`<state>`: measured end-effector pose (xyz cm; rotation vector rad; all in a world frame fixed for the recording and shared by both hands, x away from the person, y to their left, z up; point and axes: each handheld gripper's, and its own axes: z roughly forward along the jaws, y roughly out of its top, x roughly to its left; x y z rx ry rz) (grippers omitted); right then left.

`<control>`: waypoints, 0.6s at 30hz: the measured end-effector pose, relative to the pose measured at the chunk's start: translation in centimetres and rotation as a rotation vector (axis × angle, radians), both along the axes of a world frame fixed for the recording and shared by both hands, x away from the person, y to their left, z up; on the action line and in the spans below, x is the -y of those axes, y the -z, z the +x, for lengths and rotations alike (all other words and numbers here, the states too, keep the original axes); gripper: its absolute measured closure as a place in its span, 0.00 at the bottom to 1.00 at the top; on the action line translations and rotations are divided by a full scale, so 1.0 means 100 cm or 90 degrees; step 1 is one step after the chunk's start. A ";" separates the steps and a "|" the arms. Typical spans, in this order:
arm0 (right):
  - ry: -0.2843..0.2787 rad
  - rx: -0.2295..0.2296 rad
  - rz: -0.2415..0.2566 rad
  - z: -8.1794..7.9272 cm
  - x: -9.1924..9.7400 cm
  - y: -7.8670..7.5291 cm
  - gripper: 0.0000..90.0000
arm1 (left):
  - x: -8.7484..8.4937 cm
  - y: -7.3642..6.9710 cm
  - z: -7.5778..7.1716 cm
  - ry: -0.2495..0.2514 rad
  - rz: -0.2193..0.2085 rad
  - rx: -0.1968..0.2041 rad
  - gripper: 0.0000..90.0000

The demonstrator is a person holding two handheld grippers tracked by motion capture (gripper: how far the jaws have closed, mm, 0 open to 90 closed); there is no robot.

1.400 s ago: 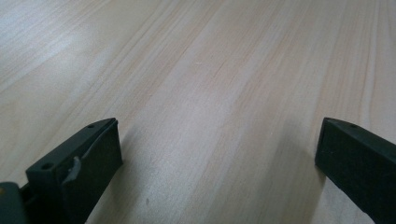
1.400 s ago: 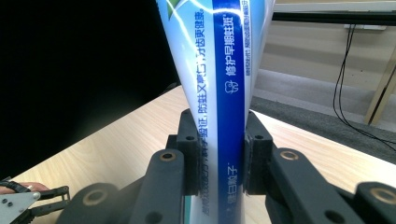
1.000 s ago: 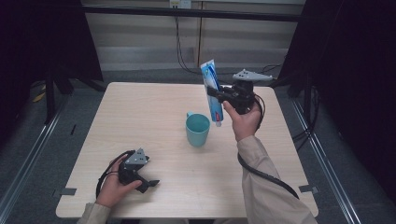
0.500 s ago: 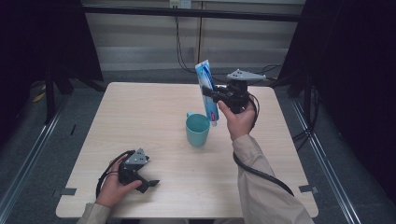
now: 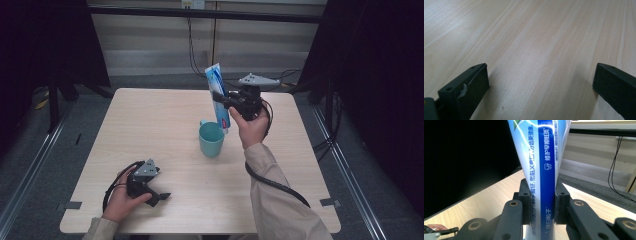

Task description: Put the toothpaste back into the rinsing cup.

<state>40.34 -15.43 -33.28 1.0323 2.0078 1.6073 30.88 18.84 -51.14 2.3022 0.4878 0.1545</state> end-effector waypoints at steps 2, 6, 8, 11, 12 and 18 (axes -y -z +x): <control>-0.001 -0.001 -0.003 0.001 -0.002 0.001 0.82 | 0.000 0.000 0.000 0.000 0.000 0.000 0.00; -0.003 -0.002 -0.004 0.002 -0.004 0.003 0.82 | 0.000 0.000 0.000 0.000 0.000 0.000 0.00; -0.004 -0.003 -0.003 0.002 -0.005 0.004 0.82 | 0.000 0.000 0.000 0.000 0.000 0.000 0.00; -0.004 -0.003 -0.010 0.004 -0.008 0.007 0.82 | 0.000 0.000 0.000 0.000 0.000 0.000 0.00; -0.005 -0.003 -0.008 0.004 -0.008 0.007 0.82 | 0.000 0.000 0.000 0.000 0.000 0.000 0.00; -0.005 -0.008 -0.003 0.007 -0.010 0.013 0.82 | 0.000 0.000 0.000 0.000 0.000 0.000 0.00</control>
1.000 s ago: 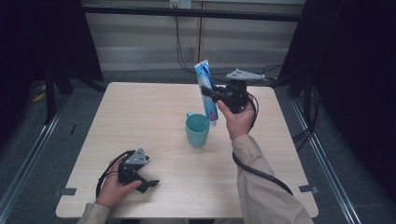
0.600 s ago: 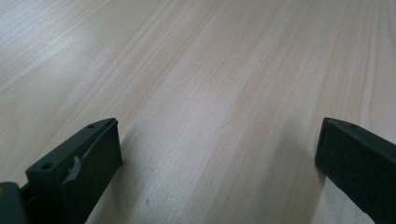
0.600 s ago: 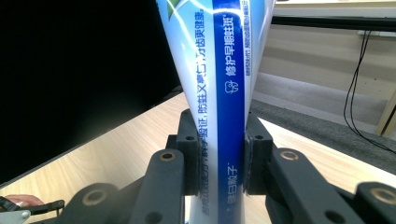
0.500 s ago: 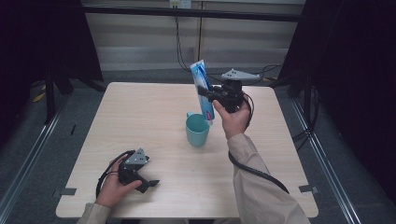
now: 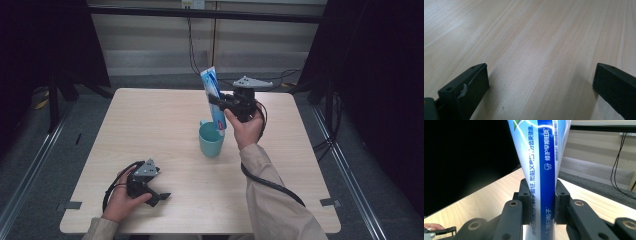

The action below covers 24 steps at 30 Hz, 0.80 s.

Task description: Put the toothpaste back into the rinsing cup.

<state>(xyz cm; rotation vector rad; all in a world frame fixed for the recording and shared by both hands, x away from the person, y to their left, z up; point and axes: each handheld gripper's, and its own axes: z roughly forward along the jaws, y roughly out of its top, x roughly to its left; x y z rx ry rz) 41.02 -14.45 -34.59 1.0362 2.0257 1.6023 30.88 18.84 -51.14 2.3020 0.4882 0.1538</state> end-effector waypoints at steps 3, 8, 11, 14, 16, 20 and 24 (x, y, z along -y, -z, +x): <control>0.000 -0.001 -0.001 0.002 -0.001 0.003 0.82 | 0.000 0.000 0.000 0.000 0.000 0.000 0.00; -0.003 -0.004 0.000 0.003 -0.003 0.007 0.82 | 0.000 0.000 0.000 0.000 0.000 0.000 0.00; -0.002 -0.004 -0.002 0.004 -0.004 0.008 0.82 | 0.000 0.000 0.000 0.000 0.000 0.000 0.00; -0.002 -0.005 -0.001 0.005 -0.005 0.008 0.82 | 0.000 0.000 0.000 0.000 0.000 0.000 0.00; -0.004 -0.004 -0.003 0.006 -0.007 0.009 0.82 | 0.000 0.000 0.000 0.000 0.000 0.000 0.00; -0.005 -0.005 -0.003 0.008 -0.009 0.011 0.82 | 0.000 0.000 0.000 0.000 0.000 0.000 0.00; -0.007 -0.006 -0.002 0.010 -0.013 0.014 0.82 | 0.000 0.000 0.000 0.000 0.000 0.000 0.00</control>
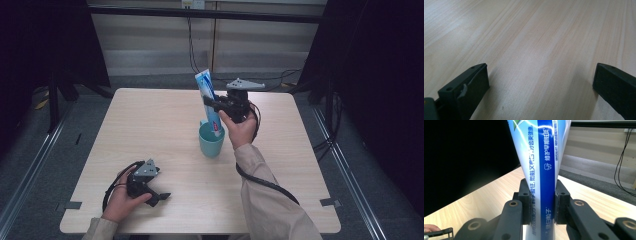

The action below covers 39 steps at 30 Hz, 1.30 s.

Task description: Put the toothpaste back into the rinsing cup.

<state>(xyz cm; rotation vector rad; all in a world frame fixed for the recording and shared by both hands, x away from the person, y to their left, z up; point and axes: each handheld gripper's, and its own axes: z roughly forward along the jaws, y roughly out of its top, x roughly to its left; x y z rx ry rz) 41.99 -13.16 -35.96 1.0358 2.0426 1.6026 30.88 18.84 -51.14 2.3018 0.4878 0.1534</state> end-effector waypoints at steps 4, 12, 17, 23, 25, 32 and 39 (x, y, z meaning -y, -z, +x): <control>0.001 0.001 0.001 0.000 -0.002 0.002 0.82 | 0.000 0.000 0.000 0.000 0.000 0.000 0.00; -0.003 0.004 -0.003 0.000 -0.004 0.007 0.82 | 0.000 0.000 0.000 -0.001 0.000 0.001 0.00; -0.003 0.003 -0.008 -0.001 -0.007 0.013 0.81 | 0.000 0.000 0.000 0.000 0.000 0.000 0.00; -0.005 -0.001 -0.011 -0.002 -0.007 0.019 0.81 | 0.000 0.000 0.000 0.000 0.000 0.000 0.00; -0.005 -0.002 -0.011 -0.002 -0.007 0.021 0.81 | 0.000 0.000 0.000 0.000 0.000 0.000 0.00; -0.007 -0.004 -0.016 -0.004 -0.006 0.026 0.81 | 0.000 0.000 0.000 0.001 0.002 0.000 0.00; -0.007 -0.005 -0.011 -0.004 -0.003 0.030 0.81 | 0.000 0.000 0.000 0.000 0.001 -0.002 0.00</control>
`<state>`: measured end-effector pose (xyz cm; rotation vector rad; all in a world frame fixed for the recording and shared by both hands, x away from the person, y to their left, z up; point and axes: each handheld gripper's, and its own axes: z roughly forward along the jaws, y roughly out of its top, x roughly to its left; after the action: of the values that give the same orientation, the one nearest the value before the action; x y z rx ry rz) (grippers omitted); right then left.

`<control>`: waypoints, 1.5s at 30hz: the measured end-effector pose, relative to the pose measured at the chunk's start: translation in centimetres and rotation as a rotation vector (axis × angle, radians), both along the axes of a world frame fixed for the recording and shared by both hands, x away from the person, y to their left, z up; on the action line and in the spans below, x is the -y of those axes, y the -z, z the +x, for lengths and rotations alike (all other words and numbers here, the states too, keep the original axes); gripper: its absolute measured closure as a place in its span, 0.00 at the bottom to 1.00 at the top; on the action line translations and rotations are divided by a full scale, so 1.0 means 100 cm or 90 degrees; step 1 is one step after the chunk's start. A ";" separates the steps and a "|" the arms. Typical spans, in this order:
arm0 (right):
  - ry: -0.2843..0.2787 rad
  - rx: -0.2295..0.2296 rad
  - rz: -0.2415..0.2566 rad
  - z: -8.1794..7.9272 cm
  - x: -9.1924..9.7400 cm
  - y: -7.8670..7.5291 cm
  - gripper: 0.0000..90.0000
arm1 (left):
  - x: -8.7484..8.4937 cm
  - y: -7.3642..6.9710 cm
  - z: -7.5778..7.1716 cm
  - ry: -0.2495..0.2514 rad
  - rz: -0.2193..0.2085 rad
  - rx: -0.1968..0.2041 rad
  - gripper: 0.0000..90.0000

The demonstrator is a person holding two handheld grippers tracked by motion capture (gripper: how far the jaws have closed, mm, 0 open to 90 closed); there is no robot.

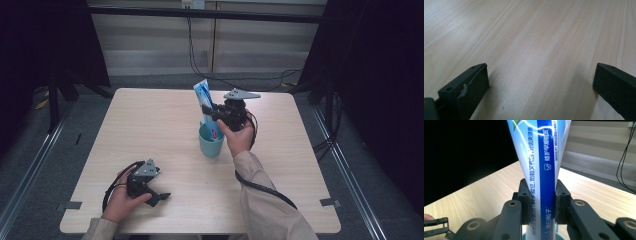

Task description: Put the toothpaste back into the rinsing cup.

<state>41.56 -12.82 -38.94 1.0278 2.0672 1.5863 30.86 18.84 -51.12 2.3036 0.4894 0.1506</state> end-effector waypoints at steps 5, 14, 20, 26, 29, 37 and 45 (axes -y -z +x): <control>-0.002 0.000 -0.002 -0.001 0.000 0.003 0.81 | 0.000 0.000 0.000 0.000 0.000 0.000 0.00; -0.005 -0.005 -0.003 -0.004 0.003 0.007 0.81 | 0.000 0.000 0.000 -0.001 0.000 -0.001 0.00; -0.003 -0.008 -0.002 -0.005 0.004 0.011 0.80 | 0.000 0.000 0.000 -0.001 0.000 -0.001 0.00; -0.005 -0.009 -0.004 -0.006 0.004 0.014 0.80 | 0.000 0.000 0.000 -0.001 0.000 -0.001 0.00; -0.005 -0.007 -0.003 -0.007 0.004 0.015 0.80 | 0.000 0.000 0.000 -0.001 0.000 -0.001 0.00; -0.009 -0.006 -0.005 -0.010 0.004 0.020 0.80 | 0.000 0.000 0.000 -0.001 0.001 -0.002 0.00; -0.006 -0.010 -0.009 -0.011 0.006 0.025 0.80 | 0.000 0.000 0.000 0.000 0.000 -0.001 0.00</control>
<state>40.49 -13.43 -41.40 1.0293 2.0936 1.5717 30.85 18.84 -51.12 2.3043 0.4912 0.1489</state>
